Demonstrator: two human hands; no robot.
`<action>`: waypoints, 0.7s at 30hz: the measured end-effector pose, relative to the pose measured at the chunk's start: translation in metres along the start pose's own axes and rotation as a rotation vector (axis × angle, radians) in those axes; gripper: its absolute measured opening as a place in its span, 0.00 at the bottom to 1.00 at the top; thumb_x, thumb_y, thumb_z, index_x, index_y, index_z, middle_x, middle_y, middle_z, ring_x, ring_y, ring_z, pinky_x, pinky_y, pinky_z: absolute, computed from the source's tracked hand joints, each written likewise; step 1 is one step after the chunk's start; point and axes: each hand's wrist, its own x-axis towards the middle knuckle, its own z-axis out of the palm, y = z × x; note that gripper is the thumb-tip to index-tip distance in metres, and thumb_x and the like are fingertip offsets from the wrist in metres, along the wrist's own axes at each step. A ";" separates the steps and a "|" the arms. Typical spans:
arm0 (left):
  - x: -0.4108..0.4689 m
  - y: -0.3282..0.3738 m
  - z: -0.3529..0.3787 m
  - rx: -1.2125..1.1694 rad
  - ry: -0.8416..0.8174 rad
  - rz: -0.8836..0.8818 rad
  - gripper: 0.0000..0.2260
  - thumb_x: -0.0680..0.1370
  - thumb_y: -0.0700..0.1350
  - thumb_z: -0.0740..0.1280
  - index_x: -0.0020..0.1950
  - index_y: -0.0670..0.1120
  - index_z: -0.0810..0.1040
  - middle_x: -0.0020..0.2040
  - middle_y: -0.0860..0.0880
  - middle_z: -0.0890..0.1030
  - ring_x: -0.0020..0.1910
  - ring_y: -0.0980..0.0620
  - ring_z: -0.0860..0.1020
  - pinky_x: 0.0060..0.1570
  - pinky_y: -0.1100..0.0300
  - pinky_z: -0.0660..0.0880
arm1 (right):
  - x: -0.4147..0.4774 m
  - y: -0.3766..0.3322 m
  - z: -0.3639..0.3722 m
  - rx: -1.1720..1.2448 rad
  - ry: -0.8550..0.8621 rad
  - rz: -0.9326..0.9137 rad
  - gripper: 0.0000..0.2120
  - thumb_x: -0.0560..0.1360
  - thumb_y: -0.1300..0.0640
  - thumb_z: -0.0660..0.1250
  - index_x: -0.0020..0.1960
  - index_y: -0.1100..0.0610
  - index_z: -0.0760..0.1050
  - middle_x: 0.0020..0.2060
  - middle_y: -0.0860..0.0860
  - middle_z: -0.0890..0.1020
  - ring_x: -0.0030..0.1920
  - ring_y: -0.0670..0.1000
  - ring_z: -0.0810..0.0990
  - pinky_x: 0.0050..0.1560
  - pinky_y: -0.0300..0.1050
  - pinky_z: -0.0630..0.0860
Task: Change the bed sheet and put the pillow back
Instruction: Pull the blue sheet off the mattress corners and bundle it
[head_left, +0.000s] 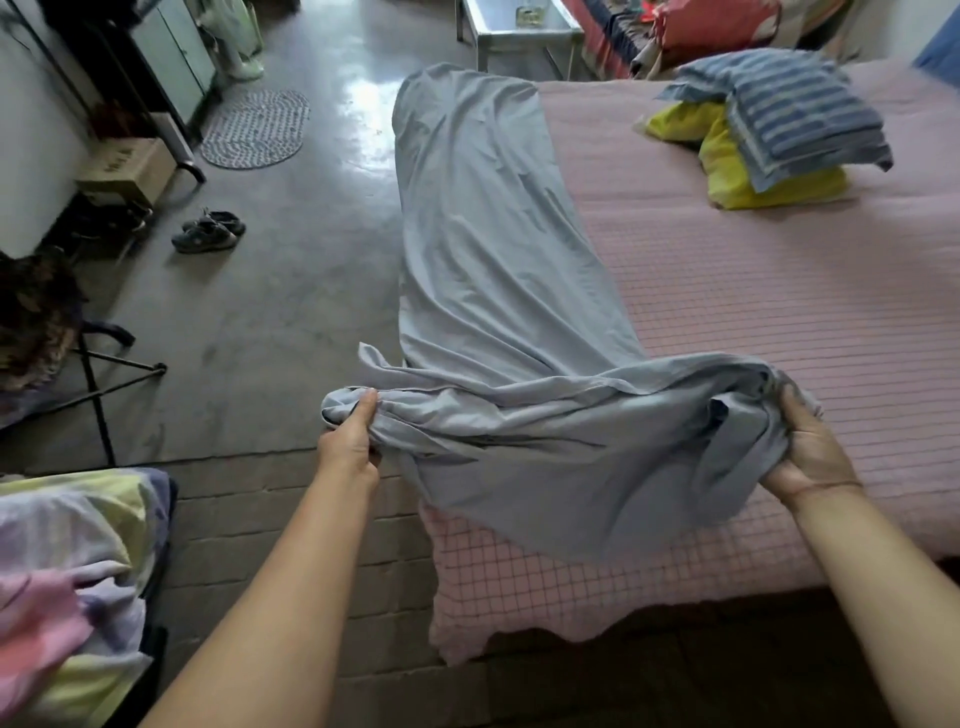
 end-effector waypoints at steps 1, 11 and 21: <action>0.005 0.007 0.006 -0.001 -0.008 0.003 0.06 0.74 0.40 0.73 0.46 0.45 0.77 0.53 0.43 0.81 0.41 0.52 0.80 0.47 0.55 0.79 | 0.010 -0.001 0.008 -0.014 -0.010 -0.011 0.29 0.84 0.51 0.52 0.34 0.52 0.85 0.41 0.48 0.86 0.45 0.46 0.85 0.49 0.44 0.81; 0.070 0.052 0.083 -0.038 0.011 -0.025 0.07 0.73 0.41 0.74 0.46 0.44 0.78 0.56 0.40 0.81 0.44 0.47 0.80 0.59 0.46 0.76 | 0.132 -0.022 0.076 0.054 -0.048 -0.063 0.09 0.74 0.53 0.66 0.43 0.56 0.82 0.44 0.53 0.86 0.46 0.50 0.85 0.46 0.49 0.82; 0.166 0.080 0.136 0.000 -0.002 -0.138 0.06 0.72 0.40 0.74 0.45 0.44 0.78 0.55 0.39 0.81 0.43 0.46 0.80 0.59 0.46 0.76 | 0.234 -0.018 0.115 -0.084 0.070 -0.106 0.30 0.74 0.49 0.71 0.71 0.57 0.65 0.74 0.54 0.61 0.72 0.50 0.65 0.70 0.49 0.68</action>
